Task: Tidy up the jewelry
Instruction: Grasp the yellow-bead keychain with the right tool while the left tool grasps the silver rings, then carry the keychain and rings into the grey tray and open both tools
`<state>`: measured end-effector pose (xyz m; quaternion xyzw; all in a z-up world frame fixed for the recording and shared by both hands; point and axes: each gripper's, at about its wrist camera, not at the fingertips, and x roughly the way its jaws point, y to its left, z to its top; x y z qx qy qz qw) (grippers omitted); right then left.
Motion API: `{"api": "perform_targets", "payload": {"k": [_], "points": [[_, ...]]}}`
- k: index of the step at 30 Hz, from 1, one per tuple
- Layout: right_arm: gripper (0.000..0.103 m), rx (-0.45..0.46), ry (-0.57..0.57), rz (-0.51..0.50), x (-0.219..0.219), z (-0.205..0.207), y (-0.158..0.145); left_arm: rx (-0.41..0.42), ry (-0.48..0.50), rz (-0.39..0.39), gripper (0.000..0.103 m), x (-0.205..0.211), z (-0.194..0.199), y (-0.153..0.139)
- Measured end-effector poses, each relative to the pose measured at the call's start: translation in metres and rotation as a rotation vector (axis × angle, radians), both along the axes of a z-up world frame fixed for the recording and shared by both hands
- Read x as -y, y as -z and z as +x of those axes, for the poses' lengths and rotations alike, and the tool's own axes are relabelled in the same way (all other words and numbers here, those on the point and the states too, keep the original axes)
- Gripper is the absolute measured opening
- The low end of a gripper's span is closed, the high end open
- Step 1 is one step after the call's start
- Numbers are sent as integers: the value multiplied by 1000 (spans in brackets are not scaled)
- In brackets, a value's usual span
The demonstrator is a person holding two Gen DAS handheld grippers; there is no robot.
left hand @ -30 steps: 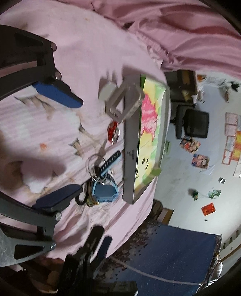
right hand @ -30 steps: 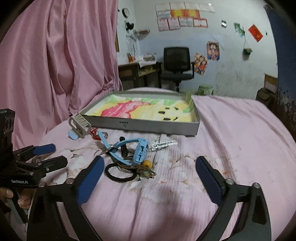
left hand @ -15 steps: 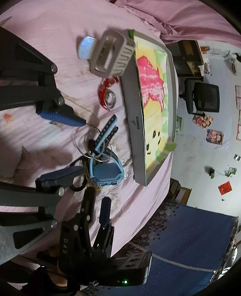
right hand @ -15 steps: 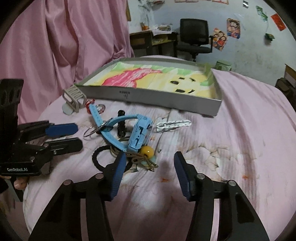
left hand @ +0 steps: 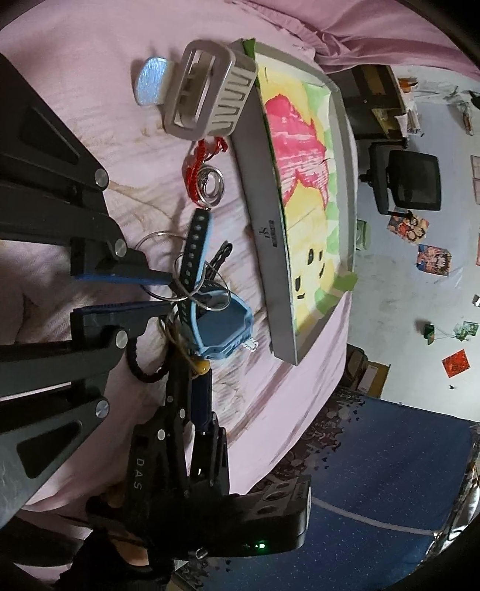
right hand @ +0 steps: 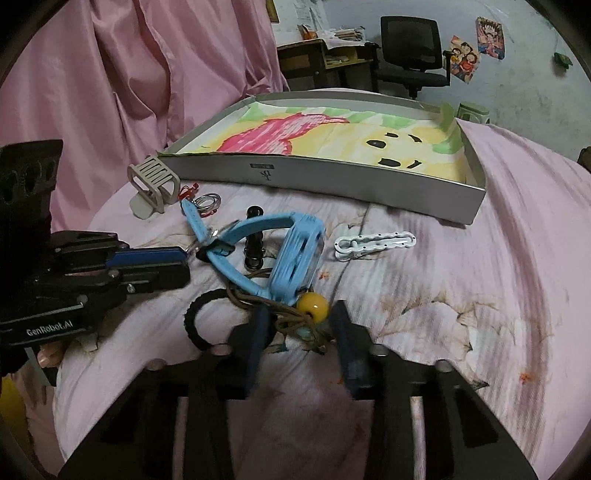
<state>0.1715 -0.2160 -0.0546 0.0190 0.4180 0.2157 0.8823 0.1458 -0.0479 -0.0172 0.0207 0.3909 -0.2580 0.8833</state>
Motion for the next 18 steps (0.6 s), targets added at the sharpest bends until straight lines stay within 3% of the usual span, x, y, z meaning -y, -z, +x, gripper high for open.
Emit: {"api": "perform_targets", "payload": {"k": [6, 18], "points": [[21, 21, 19, 14, 4, -9, -4, 70, -29, -8, 3, -11, -12, -11], [21, 99, 80, 41, 17, -45, -23, 91, -94, -73, 3, -45, -32, -17]]}}
